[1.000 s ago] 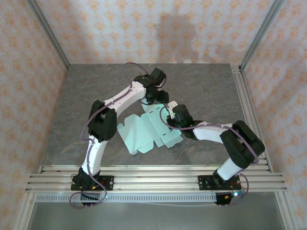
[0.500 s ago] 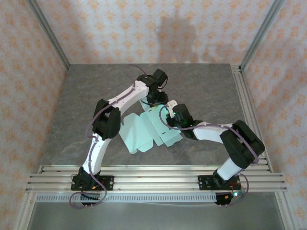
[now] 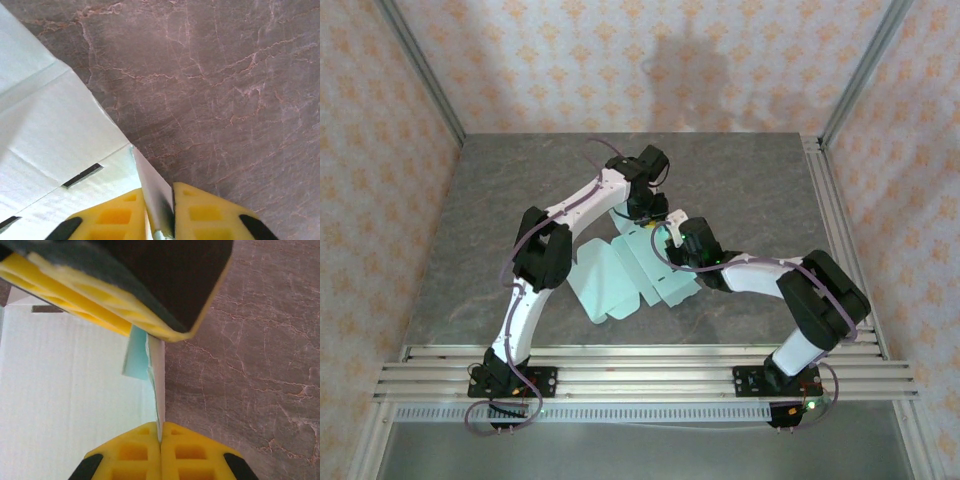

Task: Fold the paper box

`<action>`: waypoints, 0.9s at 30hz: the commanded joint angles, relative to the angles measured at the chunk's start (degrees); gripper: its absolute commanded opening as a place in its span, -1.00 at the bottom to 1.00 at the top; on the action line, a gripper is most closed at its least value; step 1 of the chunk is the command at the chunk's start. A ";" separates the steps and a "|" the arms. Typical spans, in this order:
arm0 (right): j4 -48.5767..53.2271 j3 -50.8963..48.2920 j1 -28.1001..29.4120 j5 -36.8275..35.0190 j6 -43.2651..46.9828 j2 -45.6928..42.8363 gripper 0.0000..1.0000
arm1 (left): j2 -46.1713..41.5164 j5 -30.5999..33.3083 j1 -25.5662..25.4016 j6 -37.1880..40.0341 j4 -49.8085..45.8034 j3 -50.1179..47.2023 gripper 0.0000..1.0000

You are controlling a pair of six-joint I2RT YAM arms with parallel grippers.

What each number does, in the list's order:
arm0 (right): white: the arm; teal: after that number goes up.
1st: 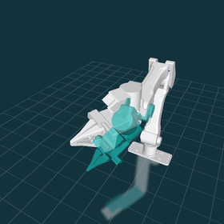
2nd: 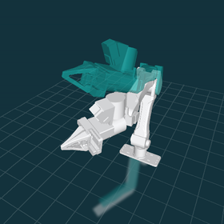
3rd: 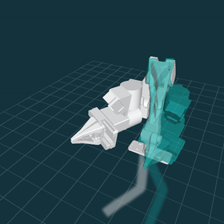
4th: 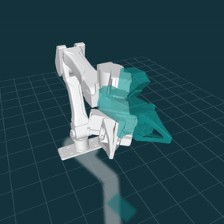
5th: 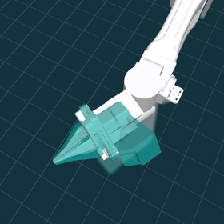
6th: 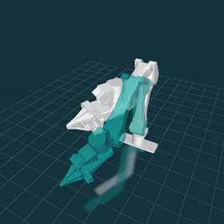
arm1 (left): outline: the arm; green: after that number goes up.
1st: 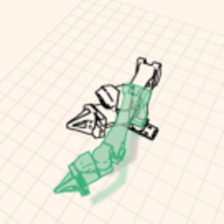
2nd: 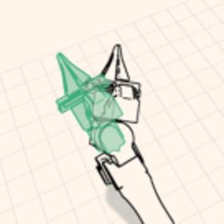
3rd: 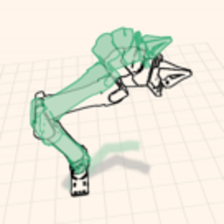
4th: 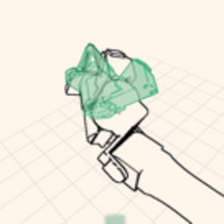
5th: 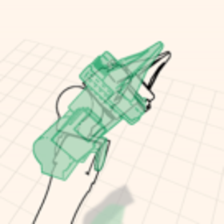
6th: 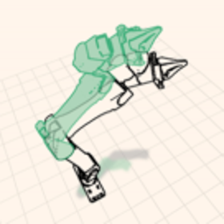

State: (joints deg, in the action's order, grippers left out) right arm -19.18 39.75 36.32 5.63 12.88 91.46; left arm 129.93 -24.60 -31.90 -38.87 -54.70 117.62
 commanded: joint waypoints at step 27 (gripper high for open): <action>0.79 1.74 -0.01 -0.21 0.21 0.30 -1.00 | -0.11 -1.59 -0.36 0.29 -0.26 1.06 -0.67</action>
State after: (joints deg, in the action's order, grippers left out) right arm -18.68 39.99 36.27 5.54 12.88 91.55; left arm 129.93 -25.54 -31.90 -39.05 -54.65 117.62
